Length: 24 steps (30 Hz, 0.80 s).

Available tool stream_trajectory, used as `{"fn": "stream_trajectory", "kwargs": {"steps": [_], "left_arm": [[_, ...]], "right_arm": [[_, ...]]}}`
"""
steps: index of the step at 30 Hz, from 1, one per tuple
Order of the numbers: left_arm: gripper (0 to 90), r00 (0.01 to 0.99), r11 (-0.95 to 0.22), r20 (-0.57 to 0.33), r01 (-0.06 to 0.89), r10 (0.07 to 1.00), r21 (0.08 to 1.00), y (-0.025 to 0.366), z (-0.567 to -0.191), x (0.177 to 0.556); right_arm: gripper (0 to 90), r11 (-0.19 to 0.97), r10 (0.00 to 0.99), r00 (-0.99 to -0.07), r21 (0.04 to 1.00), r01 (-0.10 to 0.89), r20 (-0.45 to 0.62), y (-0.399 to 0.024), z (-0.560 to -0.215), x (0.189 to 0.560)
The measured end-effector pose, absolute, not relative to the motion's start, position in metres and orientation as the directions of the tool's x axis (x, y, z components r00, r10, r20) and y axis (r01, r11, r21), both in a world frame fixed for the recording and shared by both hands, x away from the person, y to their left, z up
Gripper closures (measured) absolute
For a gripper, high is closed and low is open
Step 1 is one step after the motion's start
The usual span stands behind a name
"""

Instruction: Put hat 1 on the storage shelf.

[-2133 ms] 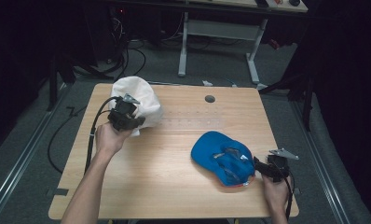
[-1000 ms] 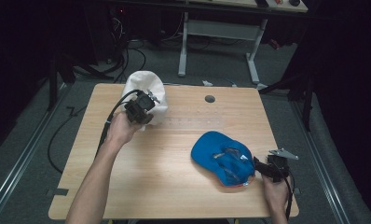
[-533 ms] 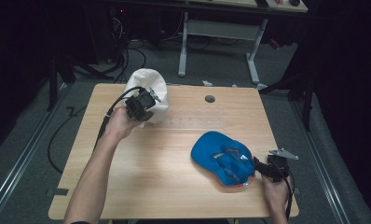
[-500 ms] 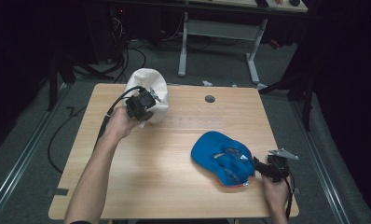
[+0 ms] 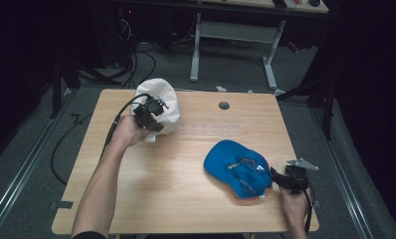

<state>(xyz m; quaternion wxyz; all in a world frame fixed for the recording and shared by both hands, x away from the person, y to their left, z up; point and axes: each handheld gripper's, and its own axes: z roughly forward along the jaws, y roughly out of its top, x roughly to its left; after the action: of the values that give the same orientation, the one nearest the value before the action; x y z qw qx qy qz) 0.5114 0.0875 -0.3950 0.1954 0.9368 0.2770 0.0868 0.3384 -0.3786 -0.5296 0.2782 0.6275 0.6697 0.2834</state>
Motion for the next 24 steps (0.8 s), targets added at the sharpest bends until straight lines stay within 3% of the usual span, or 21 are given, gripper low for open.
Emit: {"fn": "stream_trajectory", "kwargs": {"steps": [2,13,24], "left_arm": [[84.6,0.834,-0.784,0.047,0.496,0.550,0.372,0.087,-0.405,0.514],[81.8,0.821,-0.761,0.045,0.506,0.570,0.405,0.091,-0.413,0.513],[55.9,0.785,-0.727,0.078,0.524,0.614,0.443,0.099,-0.409,0.508]], "right_arm": [[36.1,0.052,0.998,-0.058,0.729,0.683,-0.017,-0.379,-0.530,0.338],[36.1,0.052,0.998,-0.058,0.726,0.686,-0.017,-0.378,-0.529,0.338],[36.0,0.052,0.998,-0.059,0.726,0.686,-0.017,-0.378,-0.529,0.338]]}}
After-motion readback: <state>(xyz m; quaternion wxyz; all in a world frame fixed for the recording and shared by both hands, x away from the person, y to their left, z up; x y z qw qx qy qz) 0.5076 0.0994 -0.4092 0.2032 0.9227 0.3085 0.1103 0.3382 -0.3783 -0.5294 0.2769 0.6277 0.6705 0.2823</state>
